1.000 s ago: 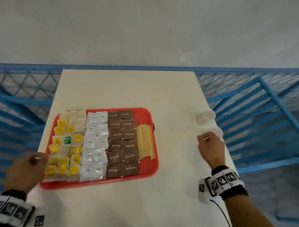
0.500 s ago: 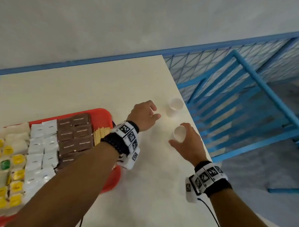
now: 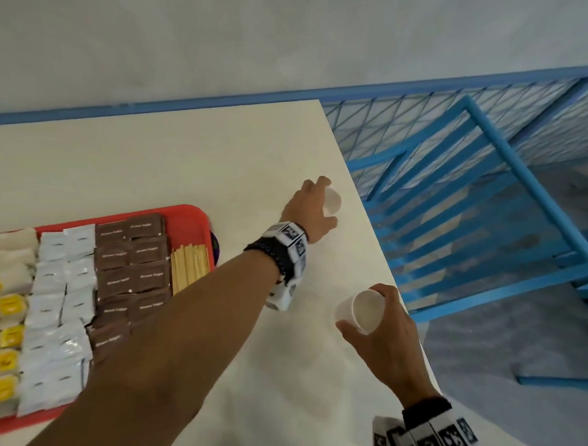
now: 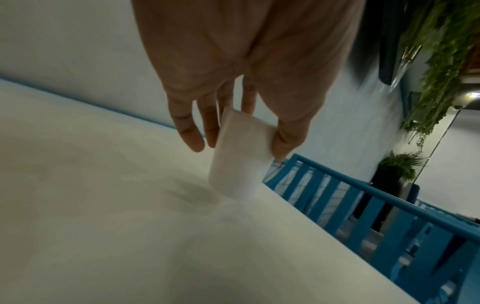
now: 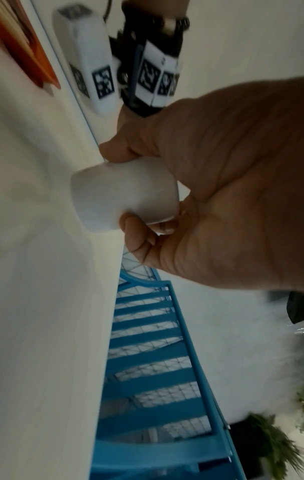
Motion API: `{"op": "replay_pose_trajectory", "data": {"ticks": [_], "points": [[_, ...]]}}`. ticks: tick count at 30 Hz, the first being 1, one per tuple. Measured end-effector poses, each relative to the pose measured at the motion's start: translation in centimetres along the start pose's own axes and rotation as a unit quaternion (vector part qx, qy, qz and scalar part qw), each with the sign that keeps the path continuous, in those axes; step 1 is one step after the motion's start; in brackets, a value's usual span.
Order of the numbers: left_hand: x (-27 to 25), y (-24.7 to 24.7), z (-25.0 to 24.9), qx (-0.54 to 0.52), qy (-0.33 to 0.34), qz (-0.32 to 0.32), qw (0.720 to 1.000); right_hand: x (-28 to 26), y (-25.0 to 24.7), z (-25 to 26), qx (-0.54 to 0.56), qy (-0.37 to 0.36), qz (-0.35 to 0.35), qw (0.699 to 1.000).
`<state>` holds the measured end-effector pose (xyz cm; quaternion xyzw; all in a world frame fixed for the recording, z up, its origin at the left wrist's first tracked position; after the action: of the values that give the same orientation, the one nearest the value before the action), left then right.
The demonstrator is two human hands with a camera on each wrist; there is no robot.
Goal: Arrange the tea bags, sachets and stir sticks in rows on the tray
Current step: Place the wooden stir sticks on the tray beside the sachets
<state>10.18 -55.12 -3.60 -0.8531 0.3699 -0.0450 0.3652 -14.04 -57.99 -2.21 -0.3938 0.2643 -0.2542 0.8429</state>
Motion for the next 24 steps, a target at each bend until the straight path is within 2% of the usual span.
{"op": "replay_pose_trajectory", "data": {"ticks": [4,9,20,24], "points": [[-4.0,-5.1,5.2,0.008,-0.037,-0.038,0.999,0.0,2.5,2.7,0.028,-0.034,0.017,0.999],[-7.9,-7.4,10.1,0.031,-0.067,-0.017,0.997,-0.6,5.3,6.0,0.043,-0.066,0.046,0.996],[-9.6,-8.4,12.1,0.057,-0.085,-0.027,0.994,-2.1,7.4,8.4,0.052,-0.067,0.085,0.993],[-10.7,-9.5,11.7,0.015,-0.097,-0.054,0.994,-2.1,8.8,9.2,0.05,-0.064,0.094,0.992]]}}
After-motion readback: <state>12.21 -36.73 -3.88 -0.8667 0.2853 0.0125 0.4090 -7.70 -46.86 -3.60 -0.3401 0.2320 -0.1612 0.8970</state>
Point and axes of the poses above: each hand's wrist, its own x-axis towards the middle knuckle, its own y-axis out of the palm, z = x × y, the point moved 5 cm from there along x, towards the middle knuckle, and after that the axes turned 5 degrees about -x, right-handed, at the moved point
